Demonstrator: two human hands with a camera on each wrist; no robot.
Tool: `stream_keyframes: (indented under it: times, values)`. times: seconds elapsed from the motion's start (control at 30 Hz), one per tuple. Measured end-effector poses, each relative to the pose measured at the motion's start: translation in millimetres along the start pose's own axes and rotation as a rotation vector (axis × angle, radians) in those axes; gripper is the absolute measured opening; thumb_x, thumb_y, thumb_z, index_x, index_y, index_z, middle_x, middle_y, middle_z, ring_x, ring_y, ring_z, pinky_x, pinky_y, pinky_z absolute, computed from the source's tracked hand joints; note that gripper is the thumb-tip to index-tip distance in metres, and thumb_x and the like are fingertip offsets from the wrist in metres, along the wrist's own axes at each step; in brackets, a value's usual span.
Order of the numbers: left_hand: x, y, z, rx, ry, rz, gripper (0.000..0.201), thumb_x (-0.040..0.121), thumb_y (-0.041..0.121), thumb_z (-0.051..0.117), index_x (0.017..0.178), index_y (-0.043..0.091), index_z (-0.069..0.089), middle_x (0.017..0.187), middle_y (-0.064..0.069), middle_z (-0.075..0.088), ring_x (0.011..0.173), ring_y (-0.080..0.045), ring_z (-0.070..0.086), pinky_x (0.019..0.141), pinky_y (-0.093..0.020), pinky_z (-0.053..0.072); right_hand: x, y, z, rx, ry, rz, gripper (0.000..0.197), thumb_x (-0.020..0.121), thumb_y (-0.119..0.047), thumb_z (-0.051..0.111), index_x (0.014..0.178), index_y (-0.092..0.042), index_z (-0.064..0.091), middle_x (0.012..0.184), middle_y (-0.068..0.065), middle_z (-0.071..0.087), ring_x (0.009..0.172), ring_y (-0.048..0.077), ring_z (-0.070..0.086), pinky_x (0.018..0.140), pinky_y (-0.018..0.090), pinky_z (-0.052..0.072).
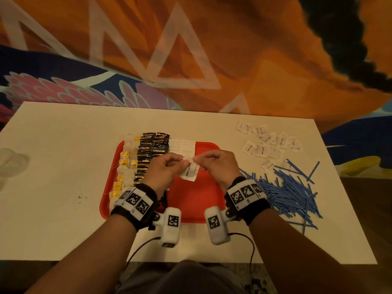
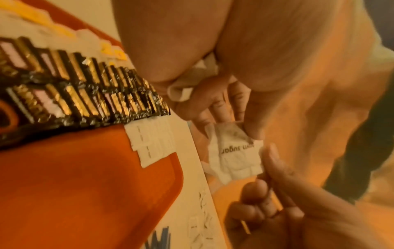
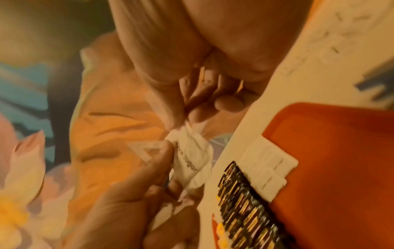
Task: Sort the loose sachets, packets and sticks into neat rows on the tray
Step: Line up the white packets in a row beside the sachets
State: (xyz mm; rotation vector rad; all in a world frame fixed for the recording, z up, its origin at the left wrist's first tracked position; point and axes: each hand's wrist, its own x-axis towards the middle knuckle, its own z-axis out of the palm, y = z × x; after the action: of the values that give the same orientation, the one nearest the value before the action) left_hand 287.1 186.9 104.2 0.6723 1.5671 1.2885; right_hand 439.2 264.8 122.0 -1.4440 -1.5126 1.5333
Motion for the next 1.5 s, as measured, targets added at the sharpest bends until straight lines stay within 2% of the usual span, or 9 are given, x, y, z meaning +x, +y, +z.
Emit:
stream_keyframes:
  times: [0.2, 0.43, 0.53, 0.7, 0.87, 1.03, 1.2, 1.33, 1.5]
  values:
    - [1, -5, 6, -0.184, 0.021, -0.113, 0.005, 0.092, 0.012, 0.067, 0.091, 0.014, 0.063, 0.060, 0.004, 0.057, 0.046, -0.011, 0.039, 0.036, -0.019, 0.027, -6, 14, 13, 0.144, -0.126, 0.130, 0.024, 0.080, -0.016, 0.080, 0.101, -0.013, 0.070, 0.098, 0.009, 0.074, 0.080, 0.013, 0.065, 0.064, 0.026, 0.049]
    - [1, -8, 0, 0.033, -0.048, -0.114, 0.012, 0.094, 0.011, 0.065, 0.103, 0.007, 0.071, 0.063, 0.003, 0.066, 0.040, -0.010, 0.040, 0.036, -0.020, 0.029, 6, 16, 14, 0.062, -0.147, 0.033, 0.014, 0.080, -0.010, 0.079, 0.076, -0.023, 0.076, 0.090, 0.019, 0.073, 0.078, 0.022, 0.066, 0.081, 0.041, 0.056]
    - [1, -7, 5, 0.006, 0.050, -0.034, 0.008, 0.094, 0.005, 0.063, 0.095, 0.002, 0.070, 0.053, 0.015, 0.059, 0.040, 0.002, 0.047, 0.041, -0.010, 0.035, 8, 21, 15, 0.053, -0.116, 0.038, 0.008, 0.080, -0.018, 0.080, 0.075, -0.023, 0.076, 0.087, 0.016, 0.073, 0.074, 0.021, 0.066, 0.069, 0.037, 0.053]
    - [9, -13, 4, -0.052, 0.204, -0.033, 0.007, 0.095, 0.008, 0.063, 0.092, 0.009, 0.070, 0.067, 0.004, 0.061, 0.049, 0.002, 0.052, 0.045, -0.013, 0.039, 8, 30, 16, 0.170, -0.160, 0.147, 0.001, 0.088, -0.012, 0.071, 0.088, -0.011, 0.070, 0.081, 0.009, 0.073, 0.058, 0.008, 0.066, 0.055, 0.018, 0.050]
    - [14, -22, 8, -0.043, 0.226, -0.053, 0.012, 0.095, 0.016, 0.064, 0.085, 0.019, 0.069, 0.069, 0.002, 0.057, 0.059, -0.010, 0.050, 0.052, -0.025, 0.039, 15, 40, 24, 0.302, -0.066, 0.244, 0.015, 0.093, -0.025, 0.066, 0.095, -0.010, 0.069, 0.089, 0.010, 0.073, 0.064, 0.011, 0.063, 0.057, 0.024, 0.048]
    - [19, -26, 6, -0.102, 0.295, -0.124, 0.008, 0.094, 0.020, 0.066, 0.087, 0.019, 0.069, 0.065, 0.003, 0.056, 0.045, -0.011, 0.041, 0.044, -0.024, 0.032, 16, 52, 30, 0.172, -0.167, 0.226, 0.027, 0.083, -0.017, 0.078, 0.104, -0.002, 0.068, 0.080, 0.004, 0.074, 0.066, 0.011, 0.068, 0.055, 0.018, 0.049]
    - [22, -27, -6, -0.145, 0.348, -0.205, 0.008, 0.098, 0.021, 0.061, 0.093, 0.017, 0.066, 0.082, -0.004, 0.072, 0.061, -0.012, 0.063, 0.036, -0.020, 0.032, 36, 74, 25, 0.005, -0.145, 0.249, 0.041, 0.082, -0.026, 0.079, 0.115, -0.004, 0.066, 0.086, 0.004, 0.076, 0.070, 0.008, 0.071, 0.061, 0.018, 0.051]
    - [21, -27, -25, -0.137, 0.378, -0.246, 0.009, 0.098, 0.022, 0.060, 0.094, 0.016, 0.065, 0.082, -0.003, 0.074, 0.065, -0.011, 0.066, 0.034, -0.019, 0.033, 61, 93, 19, -0.183, -0.140, 0.290, 0.030, 0.084, -0.032, 0.076, 0.108, -0.016, 0.071, 0.081, -0.005, 0.075, 0.066, 0.000, 0.068, 0.063, 0.016, 0.051]
    - [20, -30, -50, -0.152, 0.416, -0.275, 0.012, 0.100, 0.022, 0.057, 0.099, 0.014, 0.065, 0.087, -0.004, 0.073, 0.068, -0.012, 0.066, 0.035, -0.018, 0.035, 93, 106, 29, -0.249, -0.140, 0.367, 0.022, 0.083, -0.034, 0.076, 0.102, -0.022, 0.072, 0.077, -0.007, 0.075, 0.081, 0.011, 0.071, 0.075, 0.025, 0.056]
